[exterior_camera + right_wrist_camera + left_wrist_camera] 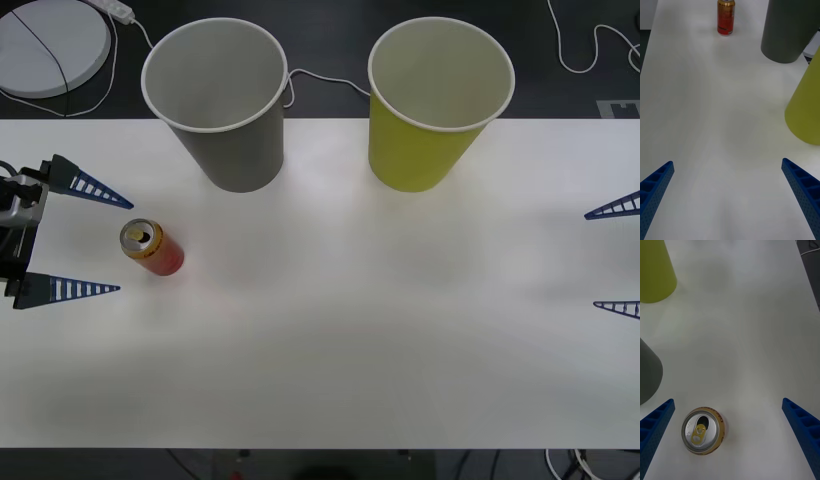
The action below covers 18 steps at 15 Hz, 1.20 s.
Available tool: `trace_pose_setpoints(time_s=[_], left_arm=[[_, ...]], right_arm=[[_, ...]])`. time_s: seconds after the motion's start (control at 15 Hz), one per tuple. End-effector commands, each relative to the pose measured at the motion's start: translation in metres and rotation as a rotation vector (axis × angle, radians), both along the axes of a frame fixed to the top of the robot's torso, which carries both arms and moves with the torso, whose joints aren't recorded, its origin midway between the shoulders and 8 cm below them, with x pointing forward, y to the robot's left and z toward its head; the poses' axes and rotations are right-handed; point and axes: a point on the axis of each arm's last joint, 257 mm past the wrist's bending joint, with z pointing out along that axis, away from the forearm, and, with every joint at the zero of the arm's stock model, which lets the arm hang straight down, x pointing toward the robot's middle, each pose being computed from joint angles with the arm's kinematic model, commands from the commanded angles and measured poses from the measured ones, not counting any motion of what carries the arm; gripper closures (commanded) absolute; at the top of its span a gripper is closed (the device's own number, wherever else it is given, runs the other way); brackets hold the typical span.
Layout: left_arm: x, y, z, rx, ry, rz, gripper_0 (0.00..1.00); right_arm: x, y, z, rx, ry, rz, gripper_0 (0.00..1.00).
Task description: Put the can into the green bin and the plastic bottle into the gray bin
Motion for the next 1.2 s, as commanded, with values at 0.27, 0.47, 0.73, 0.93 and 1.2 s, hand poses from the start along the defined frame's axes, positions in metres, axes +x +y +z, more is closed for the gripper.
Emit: trace_pose_setpoints(time_s=[0.27,0.47,0.73,0.93,1.2], left_arm=[[-0.001,-0.002,0.002,-0.020,0.008,-0.003,0.00],[0.001,0.004,0.005,-0.032,0.012,0.015,0.00],[0.011,0.020,0.003,-0.162,0.060,0.097,0.00],[0.016,0.036,-0.001,-0.232,0.065,0.132,0.00],[0.021,0.058,-0.013,-0.271,0.013,0.147,0.00]], right_arm=[[0.000,0.000,0.000,0.000,0.000,0.000,0.00],[0.000,0.000,0.000,0.000,0.000,0.000,0.00],[0.000,0.000,0.000,0.000,0.000,0.000,0.00],[0.000,0.000,0.000,0.000,0.000,0.000,0.00],[0.000,0.000,0.000,0.000,0.000,0.000,0.00]])
